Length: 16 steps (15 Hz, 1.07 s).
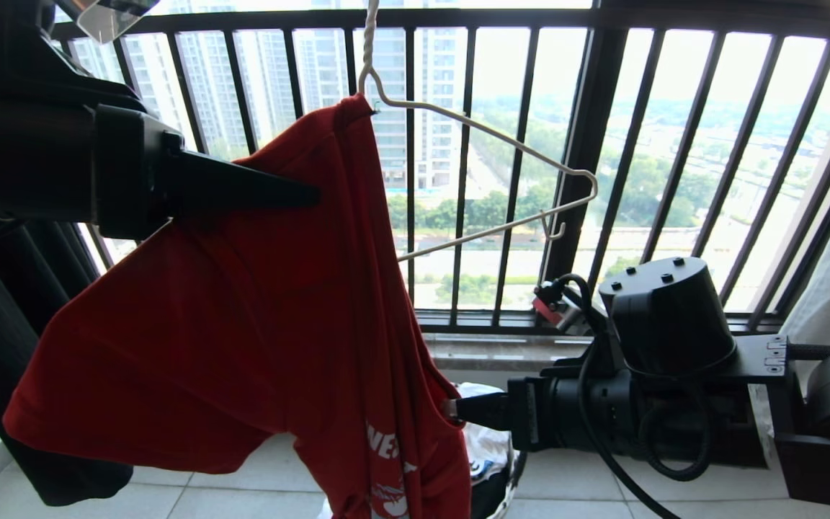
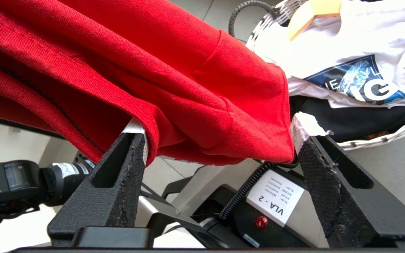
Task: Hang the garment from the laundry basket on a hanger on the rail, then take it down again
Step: Hang the clothes on the clothes rack
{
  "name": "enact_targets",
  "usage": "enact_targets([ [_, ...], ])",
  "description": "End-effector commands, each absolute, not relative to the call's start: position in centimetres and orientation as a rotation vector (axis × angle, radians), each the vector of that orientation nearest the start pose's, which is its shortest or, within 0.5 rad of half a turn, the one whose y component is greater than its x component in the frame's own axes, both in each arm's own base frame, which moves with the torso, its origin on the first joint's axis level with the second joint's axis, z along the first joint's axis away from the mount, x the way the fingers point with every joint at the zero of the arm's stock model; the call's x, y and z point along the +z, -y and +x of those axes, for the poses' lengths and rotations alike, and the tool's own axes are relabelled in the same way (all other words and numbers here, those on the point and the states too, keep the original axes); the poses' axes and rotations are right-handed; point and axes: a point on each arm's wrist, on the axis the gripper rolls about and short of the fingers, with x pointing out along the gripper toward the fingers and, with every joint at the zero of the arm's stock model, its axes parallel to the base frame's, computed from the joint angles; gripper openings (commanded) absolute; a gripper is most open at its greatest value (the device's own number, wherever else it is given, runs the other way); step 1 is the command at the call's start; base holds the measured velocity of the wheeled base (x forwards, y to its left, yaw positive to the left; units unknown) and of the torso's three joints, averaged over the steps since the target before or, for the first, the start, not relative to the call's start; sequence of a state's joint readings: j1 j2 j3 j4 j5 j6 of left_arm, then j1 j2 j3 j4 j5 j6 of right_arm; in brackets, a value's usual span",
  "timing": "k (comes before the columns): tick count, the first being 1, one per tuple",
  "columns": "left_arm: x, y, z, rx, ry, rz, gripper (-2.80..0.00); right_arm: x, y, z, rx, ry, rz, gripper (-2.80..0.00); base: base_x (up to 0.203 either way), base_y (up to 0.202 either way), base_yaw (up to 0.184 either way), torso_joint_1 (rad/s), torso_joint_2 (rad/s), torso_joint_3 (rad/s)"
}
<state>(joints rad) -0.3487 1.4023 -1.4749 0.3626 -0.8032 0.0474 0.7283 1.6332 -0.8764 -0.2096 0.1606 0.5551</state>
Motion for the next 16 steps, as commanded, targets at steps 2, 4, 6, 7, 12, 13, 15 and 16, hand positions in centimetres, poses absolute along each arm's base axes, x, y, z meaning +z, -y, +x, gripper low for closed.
enact_targets([
  [2, 35.6, 8.7, 19.1, -1.153, -0.272, -0.028, -2.8, 17.9, -19.8, 20.9, 0.709, -0.765, 0.32, -2.8, 0.0, 0.0, 0.0, 0.0, 0.0, 0.0],
  [4, 35.6, 8.7, 19.1, -1.153, -0.272, -0.027, -2.8, 17.7, -20.0, 21.0, 0.695, -0.766, 0.312, -2.8, 0.0, 0.0, 0.0, 0.0, 0.0, 0.0],
  [6, 35.6, 8.6, 19.0, -1.154, -0.272, -0.027, -2.8, 18.0, -19.0, 21.5, 0.645, -0.74, 0.324, -2.8, 0.0, 0.0, 0.0, 0.0, 0.0, 0.0],
  [7, 35.7, 8.5, 18.7, -1.158, -0.264, -0.024, -2.8, 18.3, -18.3, 21.9, 0.618, -0.724, 0.334, -2.8, 0.0, 0.0, 0.0, 0.0, 0.0, 0.0],
  [12, 36.0, 8.1, 17.8, -1.157, -0.242, -0.021, -2.8, 20.7, -14.9, 23.9, 0.523, -0.63, 0.341, -2.8, 0.0, 0.0, 0.0, 0.0, 0.0, 0.0],
  [13, 35.9, 8.1, 17.7, -1.159, -0.245, -0.019, -2.8, 21.0, -14.4, 24.2, 0.505, -0.627, 0.337, -2.8, 0.0, 0.0, 0.0, 0.0, 0.0, 0.0],
  [15, 35.6, 8.2, 18.0, -1.161, -0.222, -0.012, -2.8, 21.6, -13.8, 24.6, 0.484, -0.621, 0.34, -2.8, 0.0, 0.0, 0.0, 0.0, 0.0, 0.0],
  [16, 35.4, 8.3, 18.2, -1.161, -0.211, -0.011, -2.8, 22.0, -13.7, 24.6, 0.481, -0.613, 0.343, -2.8, 0.0, 0.0, 0.0, 0.0, 0.0, 0.0],
])
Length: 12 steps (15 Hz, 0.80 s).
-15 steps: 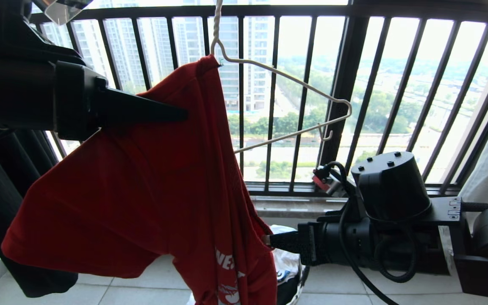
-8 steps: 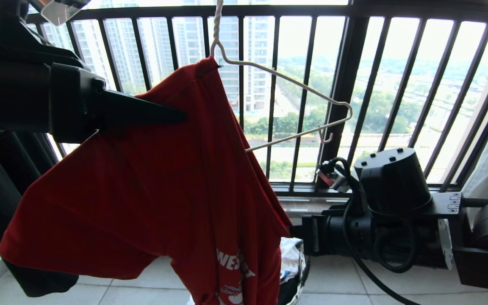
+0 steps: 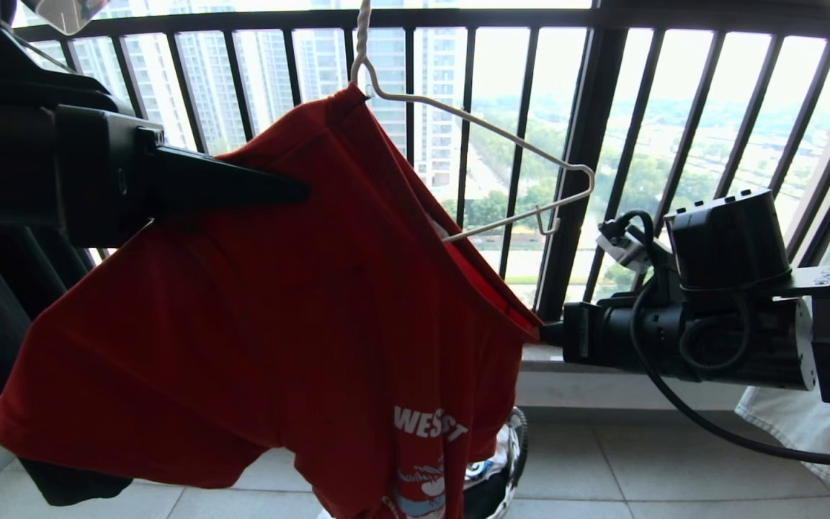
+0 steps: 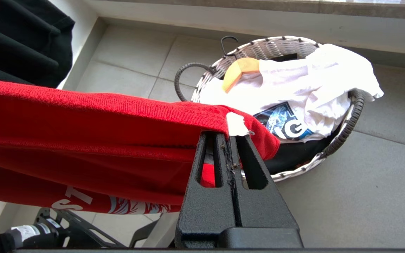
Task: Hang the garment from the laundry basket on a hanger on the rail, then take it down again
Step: Hang the clothes on the clothes rack
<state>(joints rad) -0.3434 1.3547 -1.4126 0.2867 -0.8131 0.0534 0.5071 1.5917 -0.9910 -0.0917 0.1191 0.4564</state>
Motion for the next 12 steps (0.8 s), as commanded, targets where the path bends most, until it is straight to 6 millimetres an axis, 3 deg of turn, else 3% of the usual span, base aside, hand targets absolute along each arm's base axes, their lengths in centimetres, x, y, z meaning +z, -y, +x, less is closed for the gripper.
enact_targets([
  [1, 35.4, 8.3, 18.2, -1.161, -0.208, -0.012, -2.8, 22.4, -13.4, 24.8, 0.471, -0.606, 0.347, -2.8, 0.0, 0.0, 0.0, 0.0, 0.0, 0.0],
  [7, 35.3, 8.4, 18.2, -1.168, -0.214, -0.012, -2.8, 25.7, -12.2, 25.5, 0.412, -0.66, 0.332, -2.8, 0.0, 0.0, 0.0, 0.0, 0.0, 0.0],
  [12, 35.3, 8.3, 17.8, -1.207, -0.21, -0.017, -2.8, 27.3, -11.2, 26.0, 0.384, -0.681, 0.296, -2.8, 0.0, 0.0, 0.0, 0.0, 0.0, 0.0],
])
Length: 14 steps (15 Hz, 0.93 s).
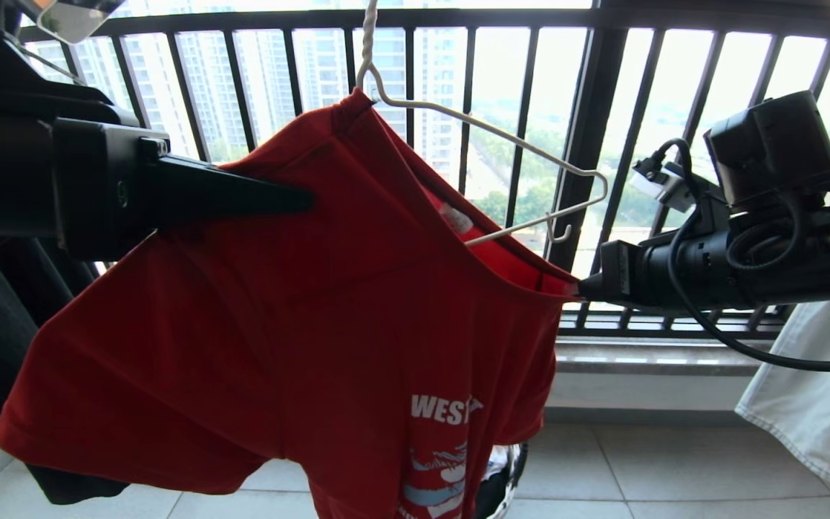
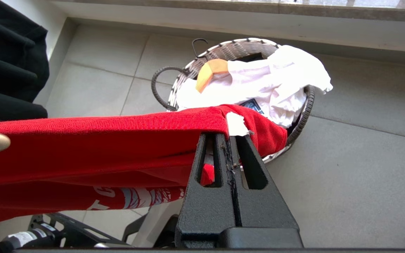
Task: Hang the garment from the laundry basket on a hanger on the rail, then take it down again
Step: Hang the clothes on the clothes rack
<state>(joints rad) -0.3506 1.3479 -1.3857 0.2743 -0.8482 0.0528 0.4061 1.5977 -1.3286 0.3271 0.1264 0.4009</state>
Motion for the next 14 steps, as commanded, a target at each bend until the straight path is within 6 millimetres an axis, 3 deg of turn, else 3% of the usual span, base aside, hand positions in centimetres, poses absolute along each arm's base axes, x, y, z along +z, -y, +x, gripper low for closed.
enact_targets([
  [1, 35.3, 8.3, 17.7, -1.23, -0.208, -0.02, -2.8, 27.7, -11.0, 26.0, 0.384, -0.678, 0.281, -2.8, 0.0, 0.0, 0.0, 0.0, 0.0, 0.0],
  [8, 34.5, 8.9, 19.2, -1.234, -0.251, -0.03, -2.8, 30.8, -9.5, 25.8, 0.33, -0.729, 0.266, -2.8, 0.0, 0.0, 0.0, 0.0, 0.0, 0.0],
  [14, 33.1, 10.2, 21.4, -1.25, -0.297, -0.038, -2.8, 32.0, -7.9, 25.0, 0.29, -0.801, 0.214, -2.8, 0.0, 0.0, 0.0, 0.0, 0.0, 0.0],
])
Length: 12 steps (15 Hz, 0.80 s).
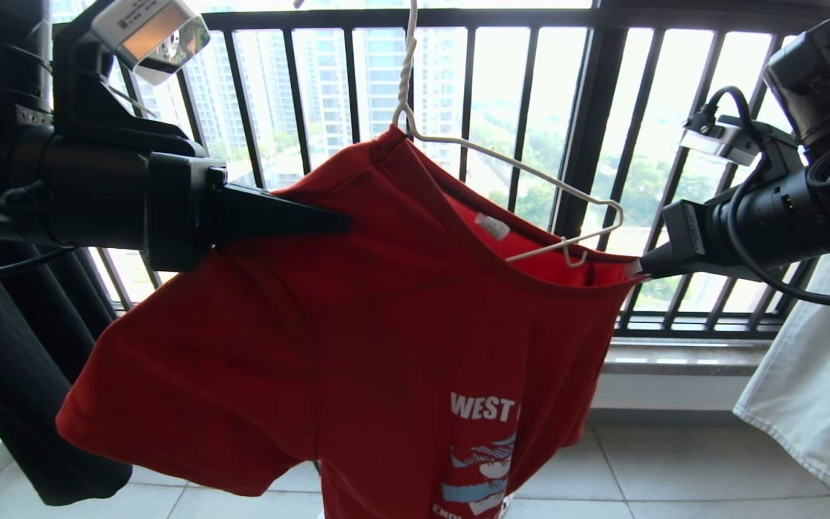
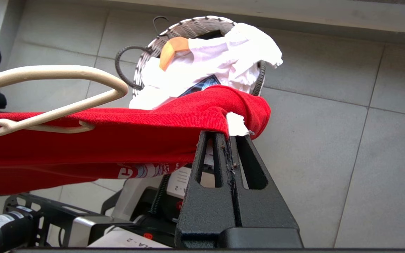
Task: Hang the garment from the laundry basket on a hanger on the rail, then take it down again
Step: Hang the clothes on the clothes rack
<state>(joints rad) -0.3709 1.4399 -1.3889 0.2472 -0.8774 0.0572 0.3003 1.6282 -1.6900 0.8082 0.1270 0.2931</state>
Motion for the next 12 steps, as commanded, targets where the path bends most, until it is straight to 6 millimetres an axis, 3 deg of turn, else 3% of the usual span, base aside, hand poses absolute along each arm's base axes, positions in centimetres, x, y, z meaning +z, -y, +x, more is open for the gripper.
enact_targets([
  [1, 33.0, 10.3, 21.5, -1.254, -0.301, -0.038, -2.8, 32.4, -7.8, 24.9, 0.291, -0.804, 0.204, -2.8, 0.0, 0.0, 0.0, 0.0, 0.0, 0.0],
  [8, 32.7, 10.7, 21.2, -1.275, -0.311, -0.036, -2.8, 33.5, -8.0, 26.2, 0.277, -0.841, 0.18, -2.8, 0.0, 0.0, 0.0, 0.0, 0.0, 0.0],
  [12, 32.5, 10.7, 20.9, -1.285, -0.29, -0.001, -2.8, 32.7, -8.1, 27.6, 0.212, -0.836, 0.158, -2.8, 0.0, 0.0, 0.0, 0.0, 0.0, 0.0],
])
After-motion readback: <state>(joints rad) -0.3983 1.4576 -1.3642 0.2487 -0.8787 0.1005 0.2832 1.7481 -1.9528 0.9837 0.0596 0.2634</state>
